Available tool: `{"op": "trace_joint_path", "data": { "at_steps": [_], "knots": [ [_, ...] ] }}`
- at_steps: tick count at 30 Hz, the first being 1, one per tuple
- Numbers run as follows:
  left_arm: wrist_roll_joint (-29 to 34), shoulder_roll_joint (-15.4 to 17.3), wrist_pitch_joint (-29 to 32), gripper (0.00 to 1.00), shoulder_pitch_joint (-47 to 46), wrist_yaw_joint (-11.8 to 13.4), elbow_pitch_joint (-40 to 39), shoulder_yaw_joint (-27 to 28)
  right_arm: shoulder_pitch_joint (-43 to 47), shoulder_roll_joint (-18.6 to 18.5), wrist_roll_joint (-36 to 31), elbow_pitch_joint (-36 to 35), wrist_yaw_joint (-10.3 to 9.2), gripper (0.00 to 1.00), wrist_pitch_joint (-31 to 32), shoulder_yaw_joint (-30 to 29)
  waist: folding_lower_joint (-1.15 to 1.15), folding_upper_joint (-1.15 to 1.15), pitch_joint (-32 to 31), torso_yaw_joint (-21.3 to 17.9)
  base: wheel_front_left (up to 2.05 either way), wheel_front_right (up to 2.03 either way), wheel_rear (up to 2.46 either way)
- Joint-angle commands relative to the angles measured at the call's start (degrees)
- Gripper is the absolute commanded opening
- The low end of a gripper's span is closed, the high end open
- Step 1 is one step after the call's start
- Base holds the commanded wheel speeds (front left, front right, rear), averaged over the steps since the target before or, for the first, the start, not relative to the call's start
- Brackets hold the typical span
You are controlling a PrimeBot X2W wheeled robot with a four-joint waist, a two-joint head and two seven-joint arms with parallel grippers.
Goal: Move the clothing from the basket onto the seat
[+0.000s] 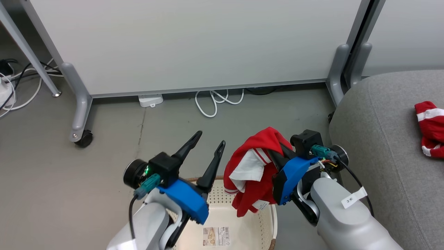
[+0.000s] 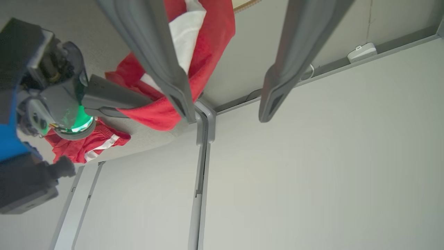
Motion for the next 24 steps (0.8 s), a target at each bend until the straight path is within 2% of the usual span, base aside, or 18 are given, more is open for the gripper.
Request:
{"op": "trace_joint_path", "data": {
  "at_steps": [1,6,12,24],
  "knots": [
    [1.32,0.45,-0.16,1.00,2.20,-0.37,-1.09,1.93,0.57,-0.04,-0.17,-0.47,0.01,0.00,-0.33,-0.07,0.00,0.00,-0.12,-0.10,0.00,0.00,0.00],
    [4.38,0.62,-0.17,1.00,7.18,-0.95,-2.51,6.90,1.01,-0.04,0.04,-0.73,0.01,0.00,-0.33,-0.20,0.00,0.00,-0.29,-0.37,0.00,0.00,0.00],
    [6.35,0.19,-0.17,1.00,10.17,-1.30,-2.66,9.77,1.01,-0.04,-0.62,-0.69,0.01,0.00,-0.33,-0.61,0.00,0.00,-0.11,-0.42,0.00,0.00,0.00],
    [7.84,-0.70,-0.17,1.00,10.74,-1.70,-2.98,11.42,0.72,-0.04,-1.03,-1.25,0.01,0.00,-0.34,-0.75,0.00,0.00,0.67,-2.00,0.00,0.00,0.00]
  ]
}}
